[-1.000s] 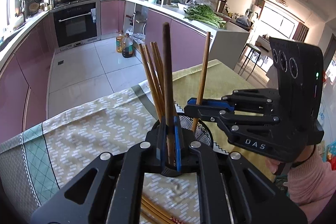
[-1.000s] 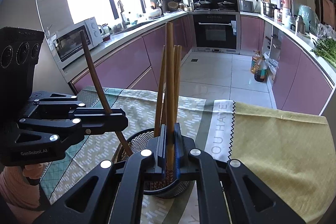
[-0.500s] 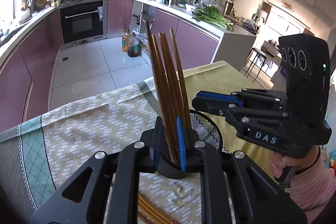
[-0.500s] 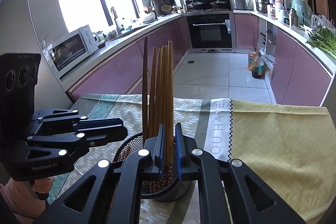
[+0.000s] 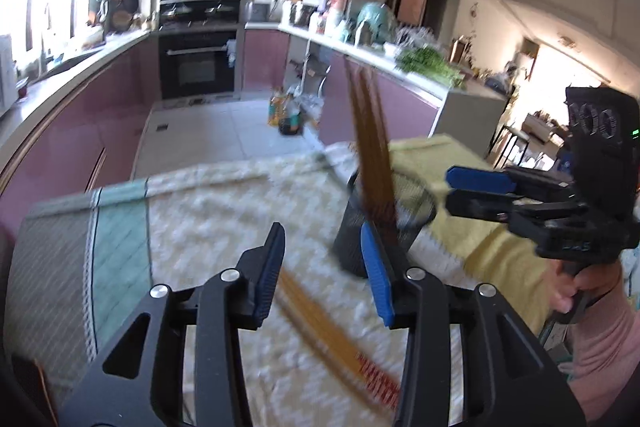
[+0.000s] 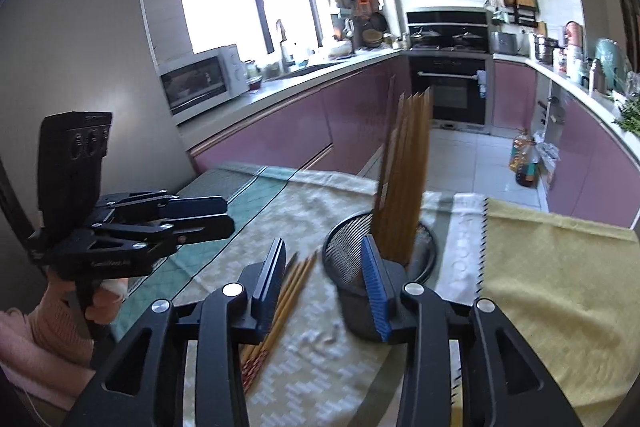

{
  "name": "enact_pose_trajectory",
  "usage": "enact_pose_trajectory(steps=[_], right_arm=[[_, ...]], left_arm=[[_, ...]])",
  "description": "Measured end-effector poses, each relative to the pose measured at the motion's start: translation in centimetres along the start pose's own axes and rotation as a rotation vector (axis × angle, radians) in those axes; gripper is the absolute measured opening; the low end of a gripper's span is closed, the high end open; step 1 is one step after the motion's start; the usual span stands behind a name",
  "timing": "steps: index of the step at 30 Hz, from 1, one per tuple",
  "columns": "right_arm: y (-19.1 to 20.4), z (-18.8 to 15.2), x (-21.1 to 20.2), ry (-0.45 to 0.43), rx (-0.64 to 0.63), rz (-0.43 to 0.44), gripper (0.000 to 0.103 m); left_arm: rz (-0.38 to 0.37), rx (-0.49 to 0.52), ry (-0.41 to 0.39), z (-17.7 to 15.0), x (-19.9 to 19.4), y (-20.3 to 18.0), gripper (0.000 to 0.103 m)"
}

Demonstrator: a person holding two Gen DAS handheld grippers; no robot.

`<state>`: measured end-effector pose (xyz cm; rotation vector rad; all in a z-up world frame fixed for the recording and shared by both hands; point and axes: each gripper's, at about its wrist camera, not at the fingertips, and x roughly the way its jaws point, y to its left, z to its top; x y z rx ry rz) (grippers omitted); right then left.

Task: Organize utensils
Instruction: 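Move both open grippers back over the remaining chopsticks on the cloth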

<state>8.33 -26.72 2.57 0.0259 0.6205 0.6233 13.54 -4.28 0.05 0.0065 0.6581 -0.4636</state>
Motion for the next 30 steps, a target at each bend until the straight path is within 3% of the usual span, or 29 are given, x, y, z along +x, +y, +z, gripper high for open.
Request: enact_pose_trajectory(steps=[7,13,20,30], right_arm=[[2.0,-3.6,3.3,0.134,0.006,0.043,0.037],[3.2,-5.7,5.6,0.206,0.026,0.051,0.037],[3.8,-7.3,6.8,0.253,0.039,0.055,0.036],[3.8,-7.9,7.3,0.279,0.055,0.053,0.03]], left_arm=[[0.014,-0.041,0.137,-5.0,1.8,1.4,0.039],[-0.001,-0.067,0.21,-7.7,3.5,1.9,0.039],[-0.015,-0.085,0.265,-9.2,4.9,1.6,0.037],[-0.024,-0.093,0.282,-9.2,5.7,1.7,0.034]])
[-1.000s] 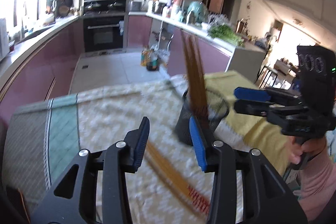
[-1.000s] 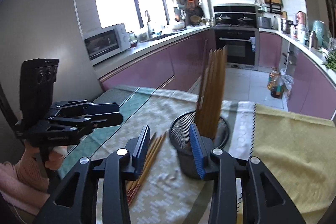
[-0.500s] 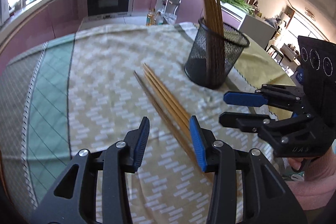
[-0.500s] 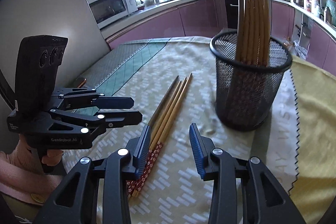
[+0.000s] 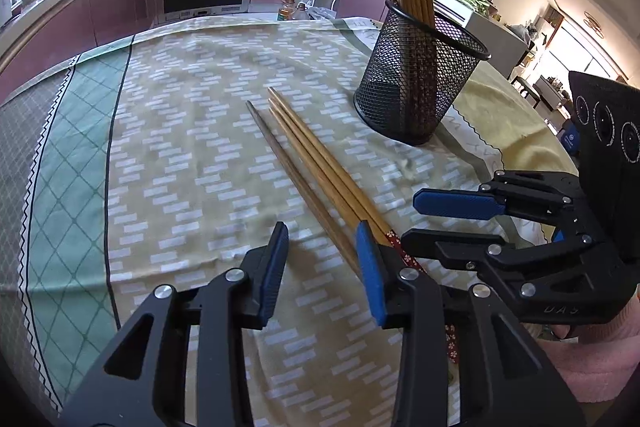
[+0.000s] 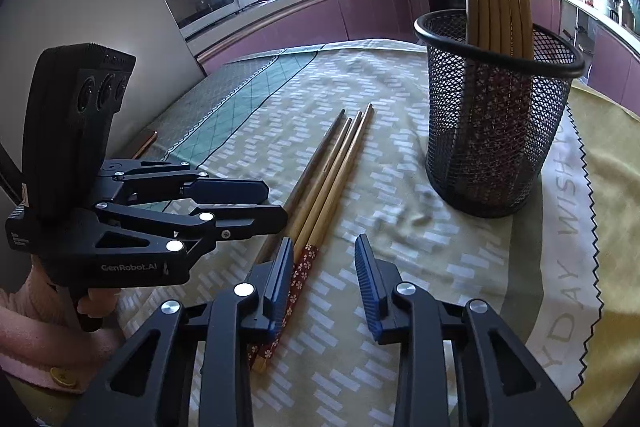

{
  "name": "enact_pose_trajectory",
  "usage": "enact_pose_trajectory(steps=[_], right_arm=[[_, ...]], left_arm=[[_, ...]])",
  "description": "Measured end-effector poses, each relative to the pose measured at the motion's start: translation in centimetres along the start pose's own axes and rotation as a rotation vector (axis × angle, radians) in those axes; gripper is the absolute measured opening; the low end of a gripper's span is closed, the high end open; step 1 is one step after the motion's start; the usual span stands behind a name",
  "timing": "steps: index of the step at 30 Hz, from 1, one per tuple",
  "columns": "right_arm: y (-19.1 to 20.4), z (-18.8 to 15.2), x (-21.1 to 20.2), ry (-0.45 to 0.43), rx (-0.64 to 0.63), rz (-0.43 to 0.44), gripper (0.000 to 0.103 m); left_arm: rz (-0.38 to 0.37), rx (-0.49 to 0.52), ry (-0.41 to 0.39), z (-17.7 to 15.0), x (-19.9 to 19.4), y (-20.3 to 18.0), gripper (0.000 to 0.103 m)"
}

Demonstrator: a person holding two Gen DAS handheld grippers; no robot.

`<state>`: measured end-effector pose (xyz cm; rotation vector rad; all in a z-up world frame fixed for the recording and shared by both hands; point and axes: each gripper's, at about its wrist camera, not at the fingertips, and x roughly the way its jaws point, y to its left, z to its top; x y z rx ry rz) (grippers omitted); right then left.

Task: Organize utensils
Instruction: 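Move both open grippers back over the remaining chopsticks on the cloth, then close the left gripper on a chopstick while the right gripper grasps one too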

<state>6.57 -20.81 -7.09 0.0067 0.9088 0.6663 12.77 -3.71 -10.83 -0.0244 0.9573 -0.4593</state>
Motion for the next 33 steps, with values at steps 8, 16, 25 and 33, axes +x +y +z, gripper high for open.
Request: enact_pose_trajectory(steps=[8,16,25,33], right_arm=[[0.0,-0.1,0.5,0.015,0.003,-0.002,0.027],[-0.1,-0.1,0.3,0.025,0.002,-0.013,0.025],[0.6,0.1,0.5,0.042,-0.02,-0.055,0.023],[0.4,1.4,1.3,0.045,-0.026,-0.095,0.022]], left_arm=[[0.004,0.003,0.005,0.1,0.2,-0.1,0.034],[0.014,0.014,0.018,0.5,0.7,0.0,0.03],[0.017,0.011,0.02,1.0,1.3,0.3,0.029],[0.028,0.029,0.032,1.8,1.9,0.3,0.029]])
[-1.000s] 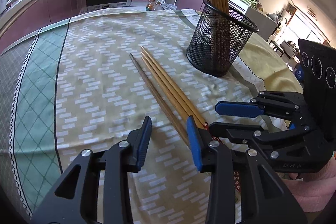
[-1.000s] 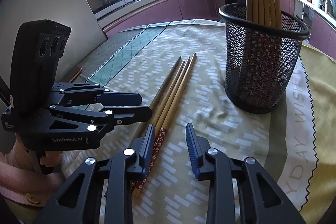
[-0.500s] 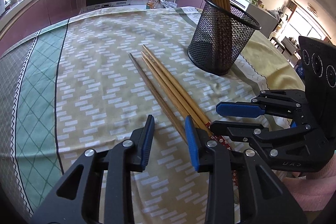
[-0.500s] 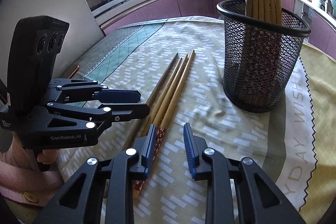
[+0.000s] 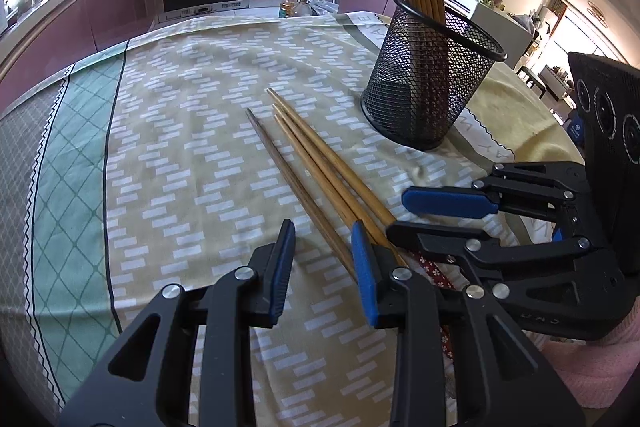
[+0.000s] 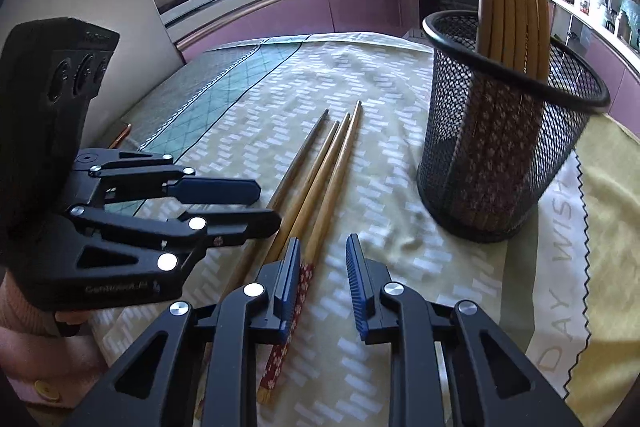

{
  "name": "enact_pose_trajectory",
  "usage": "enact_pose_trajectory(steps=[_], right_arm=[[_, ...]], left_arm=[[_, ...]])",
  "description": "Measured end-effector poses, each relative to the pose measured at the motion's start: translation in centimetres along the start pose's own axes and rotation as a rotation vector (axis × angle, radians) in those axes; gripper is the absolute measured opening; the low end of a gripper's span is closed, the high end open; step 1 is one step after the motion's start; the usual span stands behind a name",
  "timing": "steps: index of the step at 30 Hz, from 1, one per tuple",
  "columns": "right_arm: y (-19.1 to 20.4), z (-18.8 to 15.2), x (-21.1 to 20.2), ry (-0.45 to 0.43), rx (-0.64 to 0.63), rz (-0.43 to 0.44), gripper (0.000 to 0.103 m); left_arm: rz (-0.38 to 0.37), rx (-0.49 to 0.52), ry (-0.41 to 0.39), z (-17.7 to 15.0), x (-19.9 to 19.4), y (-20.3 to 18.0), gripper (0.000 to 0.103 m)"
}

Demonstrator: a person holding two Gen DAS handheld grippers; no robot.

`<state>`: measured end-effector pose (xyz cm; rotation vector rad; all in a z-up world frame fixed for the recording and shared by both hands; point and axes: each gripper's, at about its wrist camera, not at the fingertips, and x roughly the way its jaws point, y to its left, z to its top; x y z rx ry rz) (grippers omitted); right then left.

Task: Organize utensils
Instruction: 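Close the left gripper on a chopstick while the right gripper grasps one too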

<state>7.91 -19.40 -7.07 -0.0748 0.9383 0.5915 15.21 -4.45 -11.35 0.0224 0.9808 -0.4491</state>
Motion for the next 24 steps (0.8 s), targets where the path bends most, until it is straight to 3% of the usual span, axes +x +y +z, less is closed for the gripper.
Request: enact_pose_trajectory(steps=[11,16,22,24], right_arm=[[-0.5,2.1,1.9,-0.013,0.017,-0.021,0.021],[-1.3,1.9,1.7,-0.021,0.062,0.004,0.008],[-2.2,1.4,0.5,-0.045,0.107,0.03,0.006],[-2.2,1.2,-0.1,-0.057,0.102,0.041,0.006]], left_arm=[[0.009,-0.015,0.01,1.0,0.7,0.5,0.021],[0.012,-0.043,0.001,1.1,0.8,0.7,0.016],[-0.01,-0.11,-0.025,0.5,0.0,1.4,0.009],[-0.023,-0.118,-0.037,0.3,-0.6,1.4,0.001]])
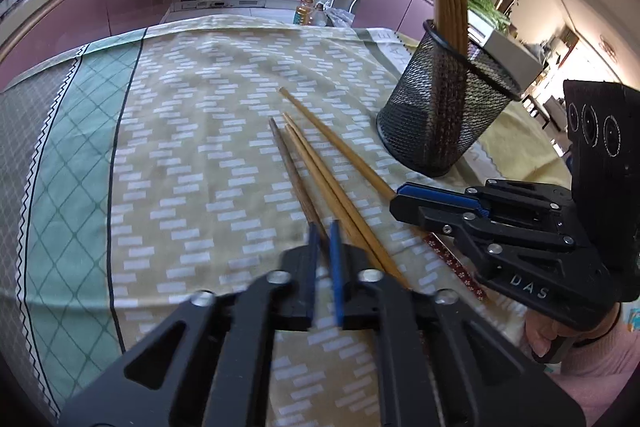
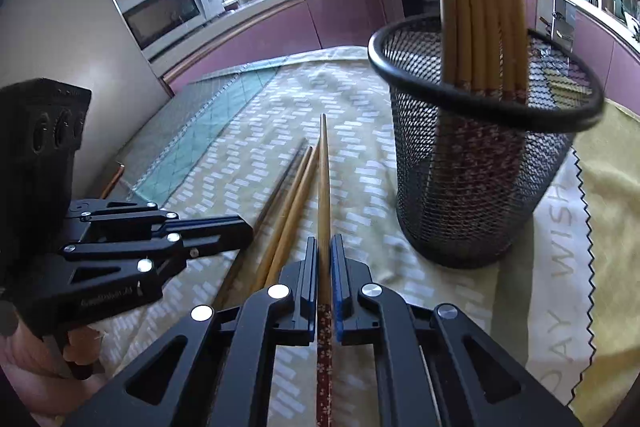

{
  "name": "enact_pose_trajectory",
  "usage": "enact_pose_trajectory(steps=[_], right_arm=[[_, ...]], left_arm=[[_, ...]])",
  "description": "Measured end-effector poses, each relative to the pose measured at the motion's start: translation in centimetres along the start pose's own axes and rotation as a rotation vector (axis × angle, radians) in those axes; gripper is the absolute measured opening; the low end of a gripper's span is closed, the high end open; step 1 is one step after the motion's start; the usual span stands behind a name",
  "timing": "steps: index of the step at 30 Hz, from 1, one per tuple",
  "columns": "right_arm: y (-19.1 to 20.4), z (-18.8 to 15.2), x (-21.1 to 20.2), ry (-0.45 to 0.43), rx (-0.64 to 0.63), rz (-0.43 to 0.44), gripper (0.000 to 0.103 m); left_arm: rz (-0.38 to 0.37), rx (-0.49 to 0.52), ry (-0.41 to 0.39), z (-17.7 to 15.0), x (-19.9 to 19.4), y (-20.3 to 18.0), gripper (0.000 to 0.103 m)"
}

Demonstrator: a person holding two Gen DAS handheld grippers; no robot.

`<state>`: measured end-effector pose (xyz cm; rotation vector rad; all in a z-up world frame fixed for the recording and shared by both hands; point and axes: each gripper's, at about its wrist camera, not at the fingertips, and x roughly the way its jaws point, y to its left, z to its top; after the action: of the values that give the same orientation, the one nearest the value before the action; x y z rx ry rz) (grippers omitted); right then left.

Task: Organize utensils
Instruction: 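Close the left gripper on a chopstick while the right gripper grasps one too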

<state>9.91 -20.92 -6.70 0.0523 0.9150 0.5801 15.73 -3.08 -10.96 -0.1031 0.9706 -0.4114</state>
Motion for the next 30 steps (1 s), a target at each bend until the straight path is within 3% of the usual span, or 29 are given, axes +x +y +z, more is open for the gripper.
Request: enact_pose_trajectory(steps=[6,9,16,23,30], right_arm=[[0.7,-0.7,-1.0,0.002,-0.037,0.023,0.006],[0.8,-0.9,-0.9,0.01,-0.049,0.029,0.006],[0.7,-1.1,-0.8,0.017,-0.048,0.037,0.006],[0.5,-1.2,-0.8,0.015,-0.043,0.038,0.006],[0.4,-1.3,-1.3,0.007,-0.043,0.052,0.006]], left_arm=[[-0.012,0.027,0.003,-0.9,-0.6,-0.5,0.002],[-0.002,0.036,0.003,-0.9,-0.6,-0.6,0.013],[0.027,0.062,0.036,-0.4,0.7,-1.0,0.018],[0.048,0.042,0.014,-0.3,0.7,-1.0,0.011],[0.015,0.02,-0.017,-0.9,-1.1,-0.8,0.007]])
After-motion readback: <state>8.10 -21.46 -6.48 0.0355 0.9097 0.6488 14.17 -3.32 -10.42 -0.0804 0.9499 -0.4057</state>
